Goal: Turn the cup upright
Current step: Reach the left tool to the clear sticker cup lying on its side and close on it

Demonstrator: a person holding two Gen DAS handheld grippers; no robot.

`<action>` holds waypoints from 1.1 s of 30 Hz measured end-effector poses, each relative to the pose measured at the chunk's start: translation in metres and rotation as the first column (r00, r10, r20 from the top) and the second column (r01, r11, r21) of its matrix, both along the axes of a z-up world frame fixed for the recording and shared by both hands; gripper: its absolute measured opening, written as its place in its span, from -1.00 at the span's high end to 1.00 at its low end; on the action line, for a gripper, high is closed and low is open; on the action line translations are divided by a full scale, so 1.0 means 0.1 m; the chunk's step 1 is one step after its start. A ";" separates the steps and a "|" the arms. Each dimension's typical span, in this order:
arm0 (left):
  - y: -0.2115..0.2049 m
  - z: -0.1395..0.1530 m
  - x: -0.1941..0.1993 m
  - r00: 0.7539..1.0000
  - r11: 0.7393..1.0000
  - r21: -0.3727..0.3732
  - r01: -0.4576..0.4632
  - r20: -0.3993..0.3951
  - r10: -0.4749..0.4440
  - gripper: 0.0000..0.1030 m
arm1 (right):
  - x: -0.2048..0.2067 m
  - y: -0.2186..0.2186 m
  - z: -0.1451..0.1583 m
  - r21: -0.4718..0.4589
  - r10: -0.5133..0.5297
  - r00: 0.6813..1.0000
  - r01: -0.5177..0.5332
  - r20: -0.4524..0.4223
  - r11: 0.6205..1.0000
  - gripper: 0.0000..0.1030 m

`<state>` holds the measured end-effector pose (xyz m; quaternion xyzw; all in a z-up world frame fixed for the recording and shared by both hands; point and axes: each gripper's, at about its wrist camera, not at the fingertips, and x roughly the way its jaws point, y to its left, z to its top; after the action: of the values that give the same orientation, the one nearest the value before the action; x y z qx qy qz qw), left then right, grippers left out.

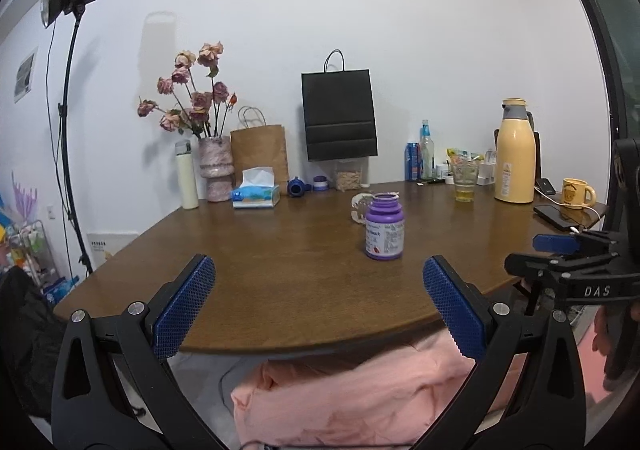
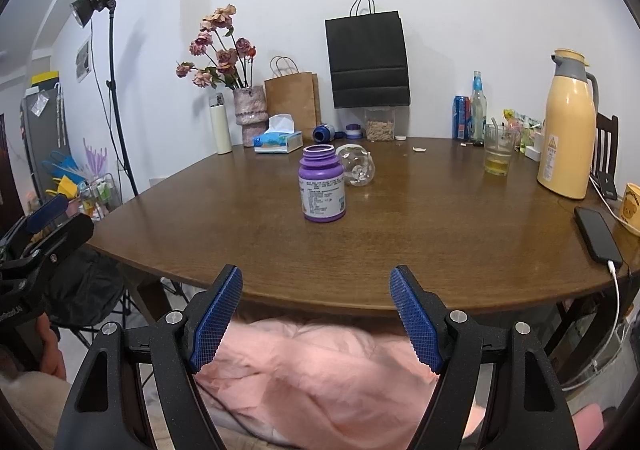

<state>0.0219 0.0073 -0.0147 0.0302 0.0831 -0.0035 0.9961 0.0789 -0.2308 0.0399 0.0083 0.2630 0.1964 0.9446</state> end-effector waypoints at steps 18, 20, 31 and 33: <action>0.31 0.63 2.46 0.967 0.991 -0.038 0.129 -0.219 -0.134 -1.00 | 2.72 0.05 0.58 0.070 0.191 0.951 -0.179 -0.243 0.981 -0.60; 0.29 0.57 2.79 0.941 0.989 -0.046 0.139 -0.304 -0.146 -1.00 | 2.99 0.11 0.57 0.078 0.237 0.950 -0.226 -0.202 0.971 -1.00; 0.22 -0.03 4.17 0.756 0.966 -0.193 0.174 -0.603 -0.257 -1.00 | 4.30 0.55 -0.27 0.039 0.240 0.811 -0.260 -0.533 0.965 -1.00; 0.22 -0.12 4.26 0.718 0.951 -0.244 0.189 -0.627 -0.303 -1.00 | 4.45 0.50 -0.40 0.074 0.224 0.779 -0.225 -0.586 0.972 -1.00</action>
<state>0.4483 0.0293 -0.0263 -0.0434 0.4223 -0.1533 0.8923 0.5235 -0.1811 -0.0005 0.0373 0.5424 0.2951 0.7857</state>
